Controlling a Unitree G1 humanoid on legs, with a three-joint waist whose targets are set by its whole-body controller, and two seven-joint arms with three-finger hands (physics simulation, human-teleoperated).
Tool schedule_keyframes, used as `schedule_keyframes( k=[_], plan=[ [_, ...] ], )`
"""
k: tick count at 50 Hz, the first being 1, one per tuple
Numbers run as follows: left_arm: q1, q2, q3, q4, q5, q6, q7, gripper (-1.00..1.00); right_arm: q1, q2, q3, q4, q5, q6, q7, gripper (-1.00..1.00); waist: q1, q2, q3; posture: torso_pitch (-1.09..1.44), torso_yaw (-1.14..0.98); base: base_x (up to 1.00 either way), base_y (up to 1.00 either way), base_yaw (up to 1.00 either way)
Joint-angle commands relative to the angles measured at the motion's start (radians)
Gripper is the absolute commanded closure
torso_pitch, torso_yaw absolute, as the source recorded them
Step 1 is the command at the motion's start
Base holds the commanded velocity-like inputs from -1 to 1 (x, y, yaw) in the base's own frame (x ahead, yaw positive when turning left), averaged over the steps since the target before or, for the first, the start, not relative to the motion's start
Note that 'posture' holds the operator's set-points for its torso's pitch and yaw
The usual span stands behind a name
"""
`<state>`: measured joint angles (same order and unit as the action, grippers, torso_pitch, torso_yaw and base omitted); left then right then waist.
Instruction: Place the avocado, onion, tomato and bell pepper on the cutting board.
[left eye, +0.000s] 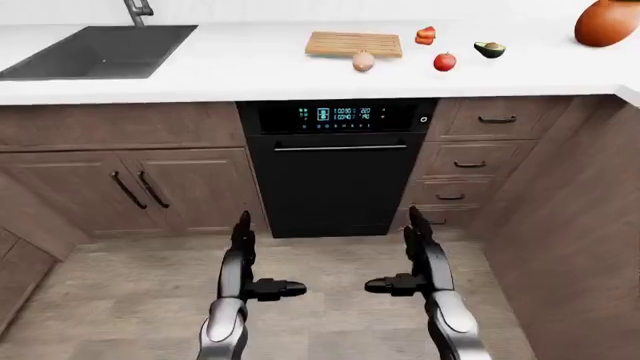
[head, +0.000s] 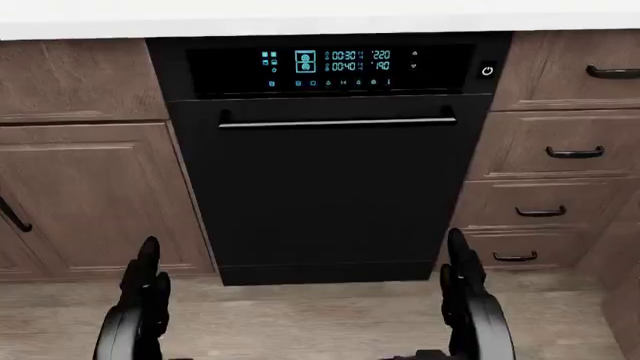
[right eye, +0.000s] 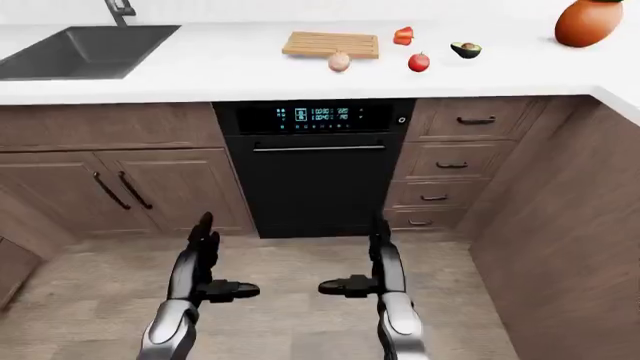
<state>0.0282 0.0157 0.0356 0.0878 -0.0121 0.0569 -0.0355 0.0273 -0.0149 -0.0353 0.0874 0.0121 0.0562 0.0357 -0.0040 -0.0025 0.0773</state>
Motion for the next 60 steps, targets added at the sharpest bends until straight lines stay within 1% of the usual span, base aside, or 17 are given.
schedule_keyframes(
  k=[1,3,5,7,20,21,24,29,35,40,42,44,53,55,57,58,60],
  plan=[
    [-0.059,0.008,0.011,-0.092,-0.011,-0.033,0.003,-1.00,-0.060,-0.002,0.005,-0.132,0.001,-0.012,-0.007,-1.00,-0.002,-0.008,-0.001,0.00,0.00,0.00,0.00,0.00],
    [-0.073,0.016,0.006,-0.104,0.008,-0.004,0.002,-1.00,-0.073,-0.001,0.007,-0.145,-0.001,0.003,-0.011,-1.00,0.009,-0.001,-0.064,0.00,0.00,0.00,0.00,0.00],
    [-0.093,0.021,0.009,-0.126,0.019,0.026,0.004,-1.00,-0.076,-0.003,0.006,-0.175,0.000,0.027,-0.012,-1.00,0.007,-0.006,-0.020,0.00,0.00,0.00,0.00,0.00],
    [-0.139,0.017,0.007,-0.132,0.010,0.065,-0.010,-1.00,-0.087,-0.008,-0.001,-0.208,-0.003,0.052,-0.019,-1.00,0.008,-0.006,-0.068,0.00,0.00,0.00,0.00,0.00],
    [-0.440,0.094,0.043,-0.250,0.039,0.336,-0.037,-1.00,-0.272,-0.070,-0.047,-0.500,-0.014,0.370,0.007,-1.00,0.010,-0.006,-0.096,0.00,0.00,0.00,0.00,0.00],
    [-0.455,0.102,0.049,-0.283,0.034,0.375,-0.044,-1.00,-0.294,-0.074,-0.054,-0.520,-0.012,0.402,0.007,-1.00,0.009,0.000,-0.121,0.00,0.00,0.23,0.00,0.00],
    [-0.502,0.123,0.060,-0.376,0.043,0.456,-0.049,-1.00,-0.335,-0.084,-0.060,-0.554,-0.014,0.456,0.005,-1.00,0.006,0.002,-0.053,0.00,0.00,0.33,0.00,0.00],
    [-0.542,0.157,0.079,-0.519,0.052,0.584,-0.060,-1.00,-0.415,-0.096,-0.072,-0.559,0.004,0.500,-0.019,-1.00,0.006,-0.023,-0.043,0.00,0.00,0.39,0.00,0.00],
    [-0.547,0.182,0.095,-0.554,0.066,0.611,-0.068,-1.00,-0.414,-0.102,-0.072,-0.591,0.015,0.518,-0.023,-1.00,0.003,-0.014,-0.054,0.00,0.00,0.39,0.00,0.00],
    [-0.536,0.188,0.116,-0.582,0.068,0.625,-0.055,-1.00,-0.421,-0.108,-0.078,-0.607,0.023,0.525,-0.037,-1.00,-0.008,0.041,-0.043,0.00,0.00,0.40,0.00,0.00],
    [-0.528,0.197,0.124,-0.599,0.069,0.637,-0.056,-1.00,-0.425,-0.109,-0.086,-0.614,0.031,0.528,-0.042,-1.00,-0.011,0.083,-0.066,0.00,0.00,0.40,0.00,0.00],
    [-0.535,0.206,0.130,-0.609,0.070,0.651,-0.056,-1.00,-0.429,-0.110,-0.090,-0.616,0.036,0.529,-0.048,-1.00,-0.006,0.083,-0.040,0.00,0.00,0.39,0.00,0.00],
    [-0.538,0.216,0.132,-0.651,0.098,0.696,-0.080,-1.00,-0.431,-0.116,-0.094,-0.626,0.062,0.521,-0.065,-1.00,0.026,0.016,-0.050,0.00,0.00,0.41,-0.04,0.00],
    [-0.531,0.217,0.123,-0.649,0.105,0.694,-0.087,-1.00,-0.435,-0.119,-0.096,-0.629,0.065,0.525,-0.066,-1.00,0.030,-0.014,-0.063,0.00,0.00,0.40,-0.12,0.00],
    [-0.537,0.216,0.122,-0.650,0.110,0.699,-0.093,-1.00,-0.440,-0.126,-0.103,-0.632,0.069,0.532,-0.066,-1.00,0.025,-0.076,-0.081,0.00,0.00,0.41,-0.13,0.00],
    [-0.536,0.215,0.124,-0.652,0.110,0.702,-0.096,-1.00,-0.442,-0.129,-0.102,-0.635,0.069,0.535,-0.067,-1.00,0.017,-0.032,-0.055,0.00,0.00,0.41,-0.12,0.00],
    [-0.534,0.217,0.124,-0.658,0.119,0.708,-0.102,-1.00,-0.453,-0.134,-0.108,-0.639,0.075,0.545,-0.066,-1.00,0.013,-0.057,-0.042,0.00,0.00,0.41,-0.13,0.00]
  ],
)
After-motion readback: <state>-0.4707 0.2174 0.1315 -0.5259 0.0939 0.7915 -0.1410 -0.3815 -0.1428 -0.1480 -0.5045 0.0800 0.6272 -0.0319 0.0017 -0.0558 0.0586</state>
